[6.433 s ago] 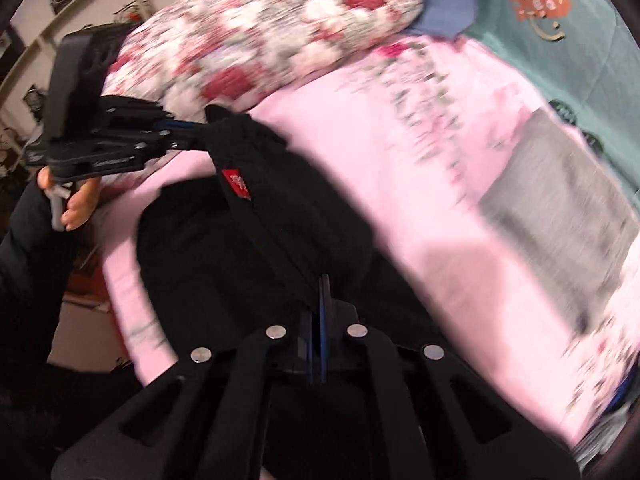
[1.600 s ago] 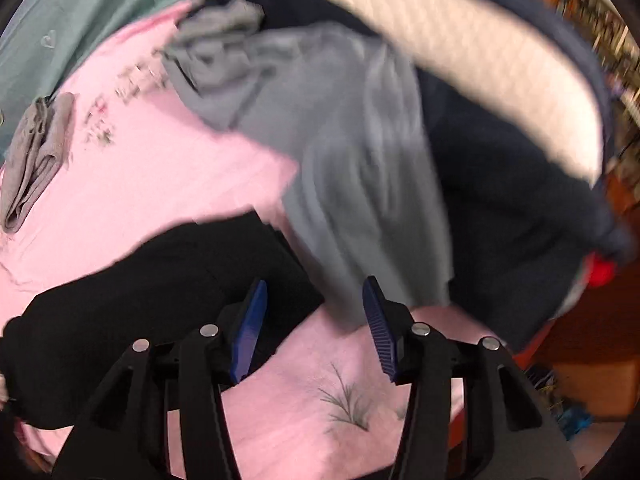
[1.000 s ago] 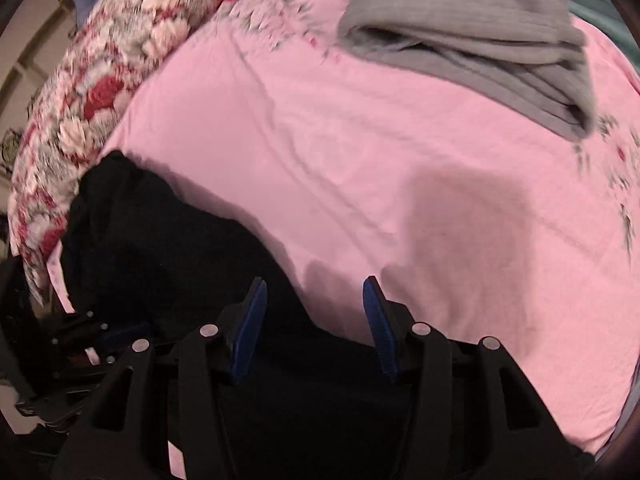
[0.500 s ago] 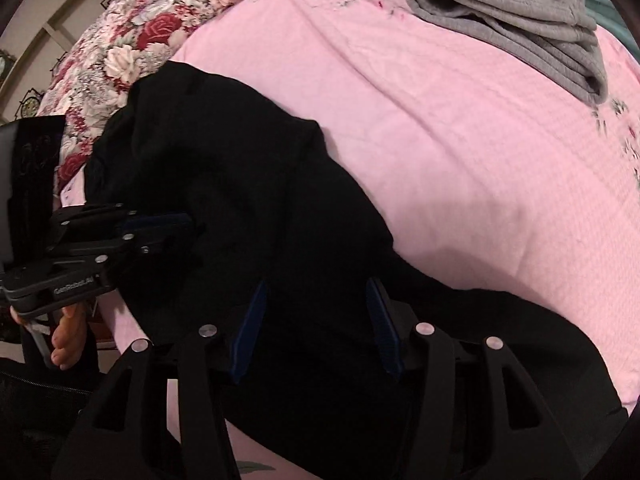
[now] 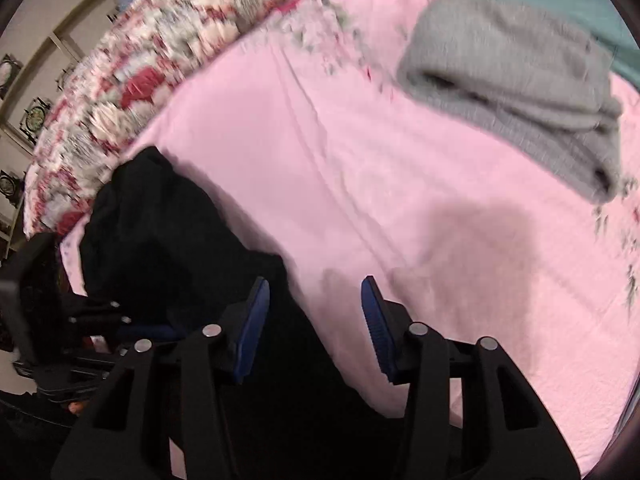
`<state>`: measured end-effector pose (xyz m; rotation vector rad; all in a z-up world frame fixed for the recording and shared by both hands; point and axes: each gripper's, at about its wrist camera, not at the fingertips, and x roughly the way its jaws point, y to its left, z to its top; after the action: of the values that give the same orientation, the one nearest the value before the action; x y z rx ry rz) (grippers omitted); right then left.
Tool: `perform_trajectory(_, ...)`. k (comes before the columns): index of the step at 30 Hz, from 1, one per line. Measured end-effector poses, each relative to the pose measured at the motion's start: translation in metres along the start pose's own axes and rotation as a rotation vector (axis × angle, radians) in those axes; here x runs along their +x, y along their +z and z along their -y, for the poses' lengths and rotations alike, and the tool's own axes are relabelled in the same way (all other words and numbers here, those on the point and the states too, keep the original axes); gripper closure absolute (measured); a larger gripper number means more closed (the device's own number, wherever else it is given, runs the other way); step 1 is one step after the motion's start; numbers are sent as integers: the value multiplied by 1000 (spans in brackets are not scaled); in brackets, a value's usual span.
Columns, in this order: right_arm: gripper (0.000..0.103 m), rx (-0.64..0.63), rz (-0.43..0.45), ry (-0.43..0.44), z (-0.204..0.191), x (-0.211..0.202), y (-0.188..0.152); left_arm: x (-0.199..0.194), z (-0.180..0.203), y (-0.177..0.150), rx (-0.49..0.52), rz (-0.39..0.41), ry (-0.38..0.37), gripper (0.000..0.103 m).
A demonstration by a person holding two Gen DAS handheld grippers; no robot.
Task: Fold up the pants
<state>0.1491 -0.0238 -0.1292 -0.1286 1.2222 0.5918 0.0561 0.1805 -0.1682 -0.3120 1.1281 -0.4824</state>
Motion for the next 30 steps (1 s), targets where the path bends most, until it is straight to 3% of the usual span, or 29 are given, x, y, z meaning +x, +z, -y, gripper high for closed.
perform_trajectory(2, 56, -16, -51, 19, -5, 15, -6, 1, 0, 1, 0, -3, -2, 90)
perform_trajectory(6, 56, -85, -67, 65, -28, 20, -12, 0, 0, 1, 2, -4, -2, 90)
perform_trajectory(10, 56, -132, -89, 42, -42, 36, -8, -2, -3, -1, 0, -1, -2, 90)
perform_trajectory(21, 57, -58, -61, 102, -21, 49, 13, -3, -5, -3, -9, 5, -17, 90)
perform_trajectory(22, 63, -58, -57, 106, -21, 52, 14, -3, -5, -4, -8, 5, -16, 90)
perform_trajectory(24, 89, -82, -74, 153, -30, 57, 13, -4, -6, -4, -8, 5, -15, 90)
perform_trajectory(27, 94, -98, -15, 103, -37, 42, 9, -4, -6, -4, -6, 4, -15, 90)
perform_trajectory(30, 95, -99, 130, 5, -39, -1, 18, -4, -6, -3, -8, 8, -15, 90)
